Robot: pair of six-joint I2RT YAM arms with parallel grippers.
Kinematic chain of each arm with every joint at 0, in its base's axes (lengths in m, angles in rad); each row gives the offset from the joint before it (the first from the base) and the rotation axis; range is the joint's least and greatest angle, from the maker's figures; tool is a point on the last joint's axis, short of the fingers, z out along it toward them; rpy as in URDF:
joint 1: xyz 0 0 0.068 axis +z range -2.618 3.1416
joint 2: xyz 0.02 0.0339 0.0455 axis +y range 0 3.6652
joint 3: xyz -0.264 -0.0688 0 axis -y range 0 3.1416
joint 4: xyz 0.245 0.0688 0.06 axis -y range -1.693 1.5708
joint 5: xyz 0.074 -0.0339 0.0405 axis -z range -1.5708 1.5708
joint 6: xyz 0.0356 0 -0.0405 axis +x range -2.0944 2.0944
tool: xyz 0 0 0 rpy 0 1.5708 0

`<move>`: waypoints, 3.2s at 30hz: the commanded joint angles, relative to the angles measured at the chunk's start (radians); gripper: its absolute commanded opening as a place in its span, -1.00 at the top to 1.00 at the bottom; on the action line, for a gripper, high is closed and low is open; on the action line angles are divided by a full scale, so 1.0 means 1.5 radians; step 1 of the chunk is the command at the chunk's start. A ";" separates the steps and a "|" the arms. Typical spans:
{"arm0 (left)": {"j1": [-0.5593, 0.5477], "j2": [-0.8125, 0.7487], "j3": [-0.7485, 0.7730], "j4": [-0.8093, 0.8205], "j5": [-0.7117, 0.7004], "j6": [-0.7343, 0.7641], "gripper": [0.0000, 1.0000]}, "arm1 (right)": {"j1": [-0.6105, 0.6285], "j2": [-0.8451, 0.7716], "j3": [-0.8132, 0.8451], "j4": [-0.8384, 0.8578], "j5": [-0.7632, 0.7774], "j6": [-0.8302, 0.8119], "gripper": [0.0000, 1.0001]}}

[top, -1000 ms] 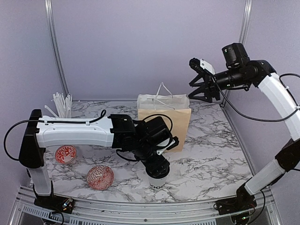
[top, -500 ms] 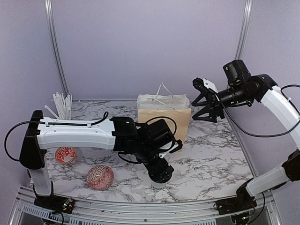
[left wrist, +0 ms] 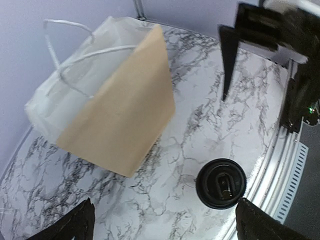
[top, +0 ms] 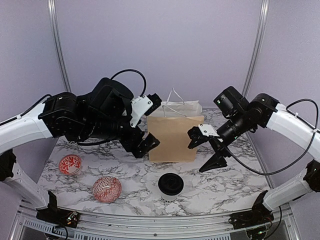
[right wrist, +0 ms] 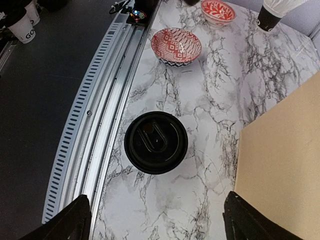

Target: Pack the takeout coffee

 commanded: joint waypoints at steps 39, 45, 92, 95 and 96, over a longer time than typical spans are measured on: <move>0.179 -0.141 -0.230 0.155 -0.173 -0.111 -0.98 | 0.279 0.280 0.082 0.025 0.315 0.013 -0.55; 0.184 -0.134 -0.212 0.152 -0.158 -0.097 -0.98 | 0.294 0.279 0.066 0.015 0.351 0.008 -0.58; 0.330 0.435 0.464 0.066 0.416 0.367 -0.41 | -0.149 -0.131 -0.117 -0.052 0.178 -0.028 -0.18; 0.330 0.419 0.440 0.050 0.437 0.379 -0.29 | -0.225 -0.117 -0.098 -0.059 0.162 -0.069 -0.17; 0.330 0.416 0.434 0.048 0.434 0.380 -0.09 | -0.247 -0.107 -0.090 -0.063 0.158 -0.081 -0.17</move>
